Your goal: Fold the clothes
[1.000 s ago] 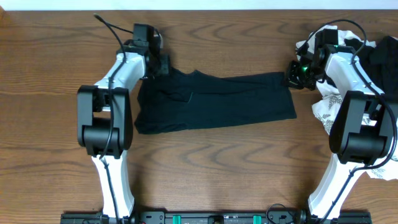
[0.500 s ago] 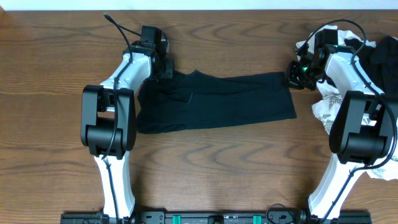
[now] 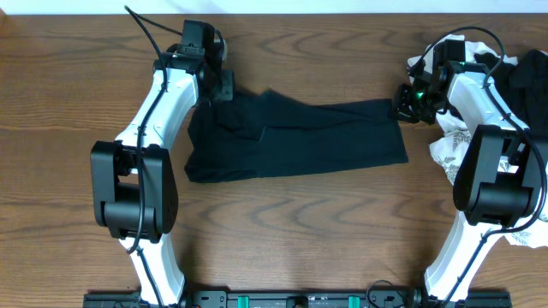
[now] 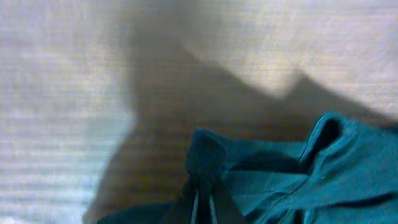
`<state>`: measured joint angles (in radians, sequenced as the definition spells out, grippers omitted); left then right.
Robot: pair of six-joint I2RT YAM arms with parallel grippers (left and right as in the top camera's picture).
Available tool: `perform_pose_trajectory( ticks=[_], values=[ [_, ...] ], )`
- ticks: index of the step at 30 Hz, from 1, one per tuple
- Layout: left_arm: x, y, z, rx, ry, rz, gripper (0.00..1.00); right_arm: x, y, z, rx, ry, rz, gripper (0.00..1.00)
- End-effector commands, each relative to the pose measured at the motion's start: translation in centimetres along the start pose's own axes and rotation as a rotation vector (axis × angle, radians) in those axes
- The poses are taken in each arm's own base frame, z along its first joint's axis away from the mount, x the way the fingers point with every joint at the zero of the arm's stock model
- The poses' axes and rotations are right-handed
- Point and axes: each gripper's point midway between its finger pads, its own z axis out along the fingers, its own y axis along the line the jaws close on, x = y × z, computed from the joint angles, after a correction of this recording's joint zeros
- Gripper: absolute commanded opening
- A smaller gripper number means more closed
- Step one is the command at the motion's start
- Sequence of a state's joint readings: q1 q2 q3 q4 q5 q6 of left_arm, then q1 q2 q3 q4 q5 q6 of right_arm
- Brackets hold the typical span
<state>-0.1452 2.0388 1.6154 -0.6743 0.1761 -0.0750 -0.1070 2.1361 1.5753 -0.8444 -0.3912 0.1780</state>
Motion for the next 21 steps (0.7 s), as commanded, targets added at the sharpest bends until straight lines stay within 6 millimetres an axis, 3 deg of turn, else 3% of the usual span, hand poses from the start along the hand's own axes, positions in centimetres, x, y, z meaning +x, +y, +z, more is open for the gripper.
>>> perform_pose_trajectory(
  ticks=[1, 10, 21],
  values=[
    [1.0, 0.6, 0.0, -0.021, 0.046, -0.023, 0.06, -0.1, 0.4, -0.6, -0.001, -0.015, -0.020, 0.01],
    [4.4, 1.0, -0.4, -0.041, 0.185, -0.038, 0.06, -0.1, 0.4, -0.6, -0.001, -0.014, -0.020, 0.01],
    [6.7, 1.2, -0.9, -0.056, 0.281, -0.049, 0.06, 0.1, -1.0, -0.7, 0.076, -0.009, -0.012, 0.02]
  ],
)
